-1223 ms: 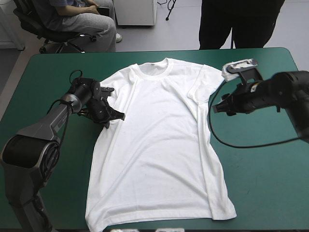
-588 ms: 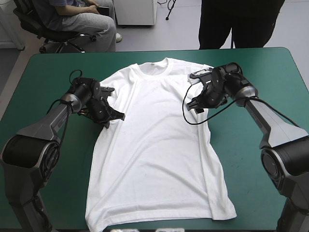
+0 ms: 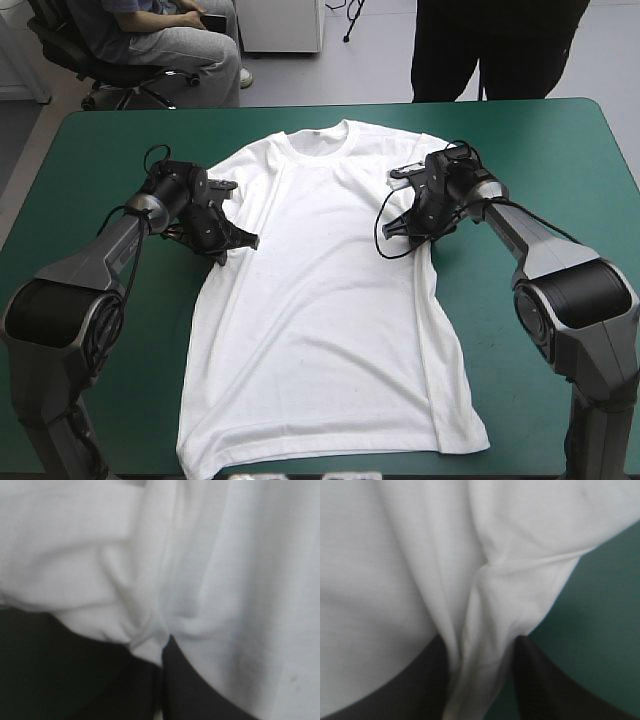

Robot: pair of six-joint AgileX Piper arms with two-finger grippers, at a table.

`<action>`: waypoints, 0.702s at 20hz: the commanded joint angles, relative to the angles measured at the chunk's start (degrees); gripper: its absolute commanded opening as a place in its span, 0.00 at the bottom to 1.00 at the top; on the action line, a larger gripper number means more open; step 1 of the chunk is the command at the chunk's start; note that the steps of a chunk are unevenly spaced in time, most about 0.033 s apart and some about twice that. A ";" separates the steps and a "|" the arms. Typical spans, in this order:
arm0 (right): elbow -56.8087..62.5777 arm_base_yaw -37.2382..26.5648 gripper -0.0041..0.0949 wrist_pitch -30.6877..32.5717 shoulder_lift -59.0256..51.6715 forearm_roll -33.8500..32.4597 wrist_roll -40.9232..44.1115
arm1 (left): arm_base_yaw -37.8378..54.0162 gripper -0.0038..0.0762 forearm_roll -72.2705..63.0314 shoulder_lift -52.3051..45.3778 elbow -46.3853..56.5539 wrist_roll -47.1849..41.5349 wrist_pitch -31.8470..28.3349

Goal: Fold the cloth

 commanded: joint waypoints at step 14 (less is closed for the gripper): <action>-9.20 -0.47 0.02 3.44 -27.30 -6.20 -1.33 | -0.20 0.03 3.00 -21.11 -23.62 -0.14 5.10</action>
